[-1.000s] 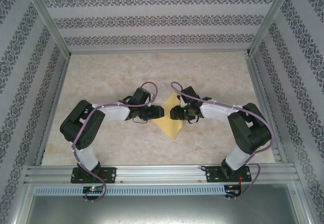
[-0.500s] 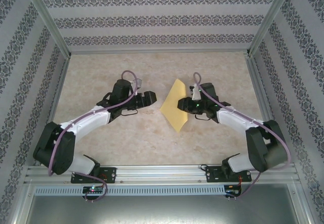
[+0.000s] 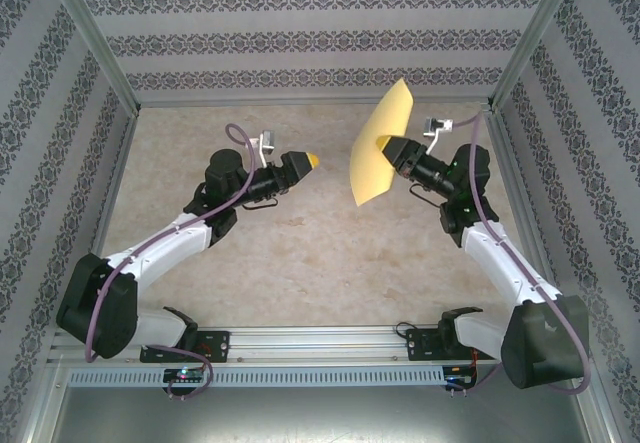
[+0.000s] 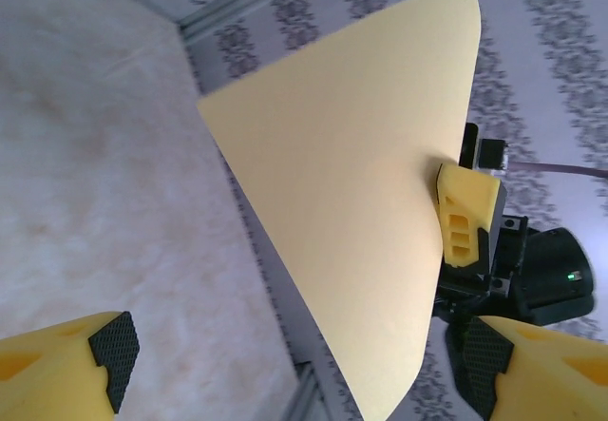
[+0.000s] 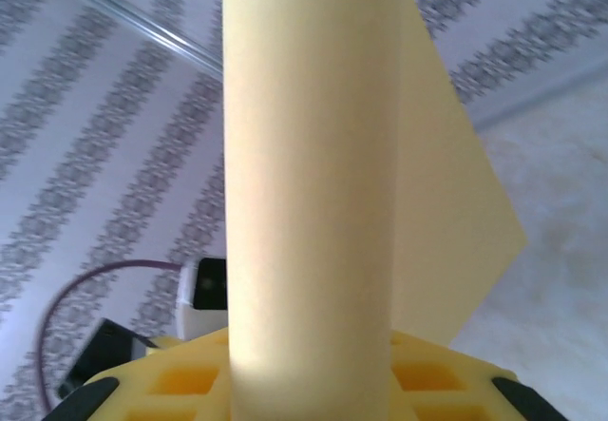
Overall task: Fold a paper plane with a square sheet of paper (fold left side to right side)
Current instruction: Place a square sheet of paper at the center of the table.
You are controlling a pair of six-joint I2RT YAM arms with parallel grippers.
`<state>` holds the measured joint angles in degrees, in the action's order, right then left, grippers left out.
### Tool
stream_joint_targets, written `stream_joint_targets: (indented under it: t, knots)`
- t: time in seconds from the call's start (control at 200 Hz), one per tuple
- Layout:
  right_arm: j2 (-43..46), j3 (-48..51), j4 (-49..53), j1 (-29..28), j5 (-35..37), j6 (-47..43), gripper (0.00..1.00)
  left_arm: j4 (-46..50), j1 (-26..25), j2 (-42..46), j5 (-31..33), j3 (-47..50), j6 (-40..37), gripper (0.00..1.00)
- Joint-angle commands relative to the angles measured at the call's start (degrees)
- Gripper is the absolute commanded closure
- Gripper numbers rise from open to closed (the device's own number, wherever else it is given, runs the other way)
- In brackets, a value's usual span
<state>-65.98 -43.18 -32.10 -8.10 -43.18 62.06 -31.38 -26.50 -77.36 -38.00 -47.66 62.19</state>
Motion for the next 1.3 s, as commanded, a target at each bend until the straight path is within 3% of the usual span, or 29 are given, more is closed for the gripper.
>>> stream_joint_targets:
  t: [0.0,0.3,0.46,0.51,0.839,1.019,1.294]
  knots:
    - [0.88,-3.79,-11.09,0.02,-0.78,8.59,0.70,-11.43,-1.70,-2.42,-3.41,-4.95,4.91,0.08]
    - [-0.17,-7.29,-18.34,-3.87,0.25,14.55,0.70,-24.74,-4.42,-10.31,-5.37,-11.93,11.68,0.06]
    - [0.42,-5.72,-18.45,-5.50,1.47,14.93,0.70,-33.43,-5.37,-14.57,-5.51,-14.22,16.42,0.12]
    - [0.58,-5.14,-18.35,-5.57,1.63,14.93,0.70,-34.62,-5.56,-15.17,-5.27,-14.56,16.88,0.20]
    - [3.66,-0.91,-10.79,-4.15,2.76,10.45,0.64,-29.90,-5.54,-13.53,-3.31,-12.45,13.20,0.96]
    - [7.44,0.03,1.94,-2.46,3.51,3.15,0.52,-20.74,-5.28,-11.80,-2.96,-10.87,8.05,1.00]
    - [15.97,-4.55,39.99,-1.79,15.07,-27.27,0.30,4.41,-1.47,-9.10,-5.44,-11.11,-6.99,1.00]
